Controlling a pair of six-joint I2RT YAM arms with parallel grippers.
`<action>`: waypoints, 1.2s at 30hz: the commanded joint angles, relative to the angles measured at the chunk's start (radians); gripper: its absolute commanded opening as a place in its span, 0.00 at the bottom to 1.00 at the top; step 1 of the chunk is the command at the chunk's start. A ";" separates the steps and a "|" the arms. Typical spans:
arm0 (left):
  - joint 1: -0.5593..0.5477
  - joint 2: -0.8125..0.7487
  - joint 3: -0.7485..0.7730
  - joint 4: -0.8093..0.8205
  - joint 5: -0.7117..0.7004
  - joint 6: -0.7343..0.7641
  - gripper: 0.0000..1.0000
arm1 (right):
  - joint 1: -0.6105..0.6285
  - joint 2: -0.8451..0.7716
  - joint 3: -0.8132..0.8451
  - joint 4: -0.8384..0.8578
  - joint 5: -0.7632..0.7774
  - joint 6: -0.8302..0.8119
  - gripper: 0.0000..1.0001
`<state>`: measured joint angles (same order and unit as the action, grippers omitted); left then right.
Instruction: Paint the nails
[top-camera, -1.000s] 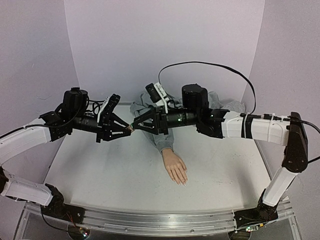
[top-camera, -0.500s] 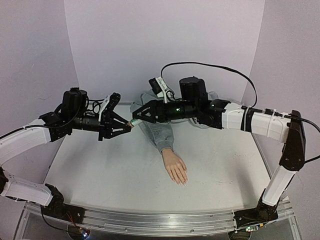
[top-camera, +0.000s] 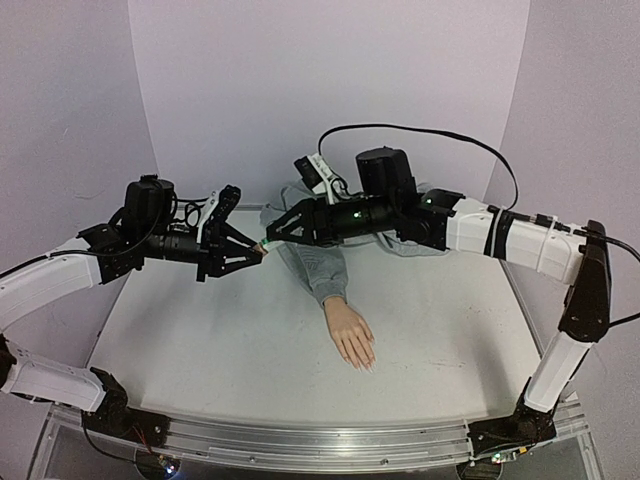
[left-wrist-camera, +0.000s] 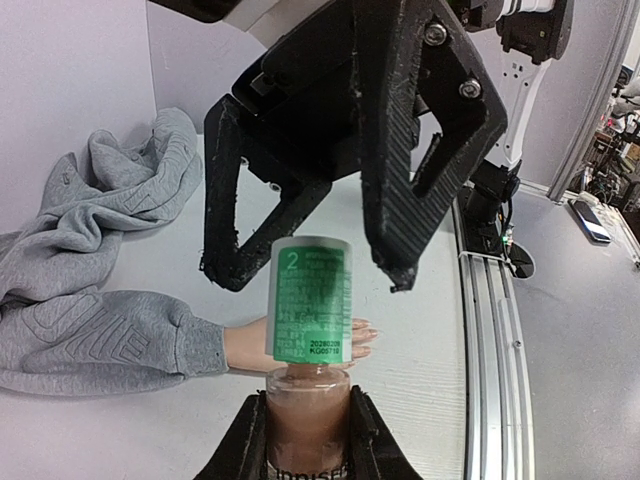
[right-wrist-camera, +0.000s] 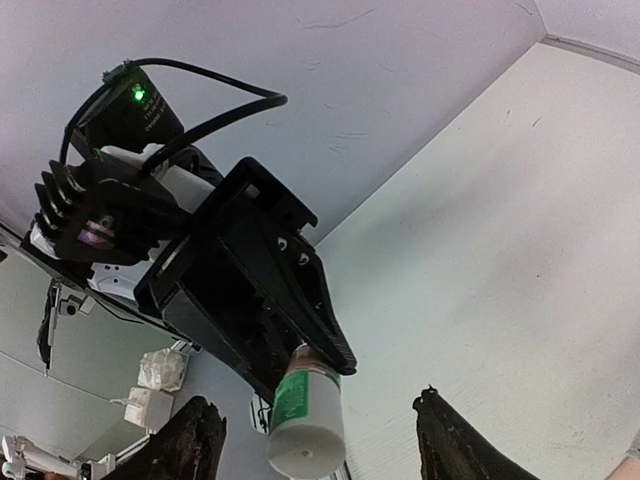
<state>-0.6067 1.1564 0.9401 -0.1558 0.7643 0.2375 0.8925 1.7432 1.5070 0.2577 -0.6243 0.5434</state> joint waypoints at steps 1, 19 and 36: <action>0.005 -0.031 0.005 0.053 0.013 0.002 0.00 | 0.009 -0.010 0.050 0.017 -0.026 -0.010 0.63; 0.005 -0.028 0.005 0.053 0.019 0.003 0.00 | 0.018 0.029 0.071 0.017 -0.044 -0.017 0.48; 0.005 -0.027 0.003 0.053 0.018 0.004 0.00 | 0.021 0.005 0.059 0.018 -0.046 -0.024 0.08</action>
<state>-0.6067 1.1564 0.9401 -0.1558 0.7662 0.2379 0.9058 1.7718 1.5345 0.2459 -0.6518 0.5297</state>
